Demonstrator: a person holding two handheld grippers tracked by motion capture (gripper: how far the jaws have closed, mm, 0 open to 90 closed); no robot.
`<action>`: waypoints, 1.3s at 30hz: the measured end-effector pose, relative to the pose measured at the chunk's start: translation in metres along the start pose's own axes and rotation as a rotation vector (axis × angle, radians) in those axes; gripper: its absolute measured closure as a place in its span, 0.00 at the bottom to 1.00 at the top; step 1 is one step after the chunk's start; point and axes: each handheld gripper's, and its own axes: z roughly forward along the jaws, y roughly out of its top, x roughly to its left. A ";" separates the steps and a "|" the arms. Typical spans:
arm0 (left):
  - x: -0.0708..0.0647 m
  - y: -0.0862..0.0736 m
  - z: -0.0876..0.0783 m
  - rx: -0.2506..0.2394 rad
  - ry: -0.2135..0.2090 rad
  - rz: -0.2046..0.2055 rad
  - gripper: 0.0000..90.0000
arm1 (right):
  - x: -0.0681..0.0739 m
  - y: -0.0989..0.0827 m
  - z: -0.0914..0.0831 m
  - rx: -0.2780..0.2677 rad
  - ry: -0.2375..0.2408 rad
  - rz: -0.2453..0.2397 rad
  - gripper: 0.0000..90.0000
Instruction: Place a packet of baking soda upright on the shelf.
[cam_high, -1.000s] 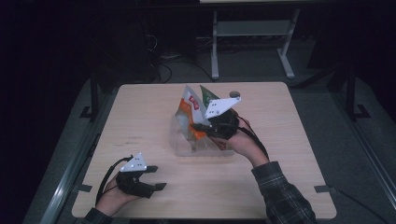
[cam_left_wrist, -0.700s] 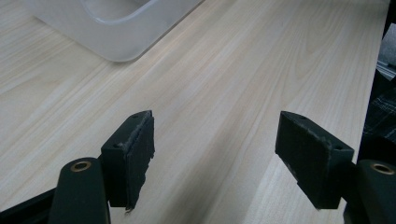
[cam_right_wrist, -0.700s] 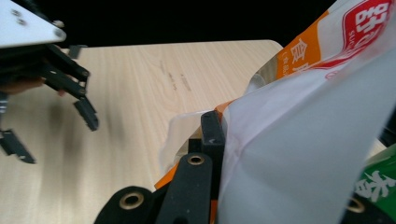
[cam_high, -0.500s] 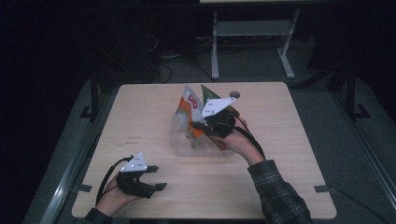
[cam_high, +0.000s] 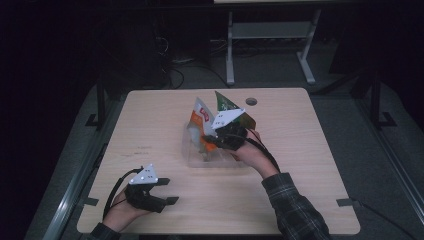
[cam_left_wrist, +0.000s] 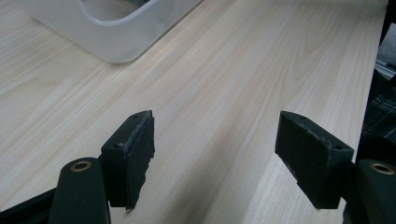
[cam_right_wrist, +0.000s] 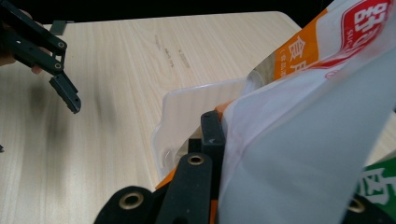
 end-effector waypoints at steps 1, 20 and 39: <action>0.000 0.000 0.000 0.008 0.001 0.005 0.31 | 0.000 -0.001 0.001 0.002 -0.001 -0.006 1.00; -0.001 0.001 0.003 0.024 -0.010 0.013 0.31 | 0.001 -0.005 0.016 0.034 -0.015 0.041 0.93; -0.001 0.000 0.005 0.032 -0.011 0.012 0.31 | 0.004 -0.012 0.006 0.006 -0.056 0.136 0.48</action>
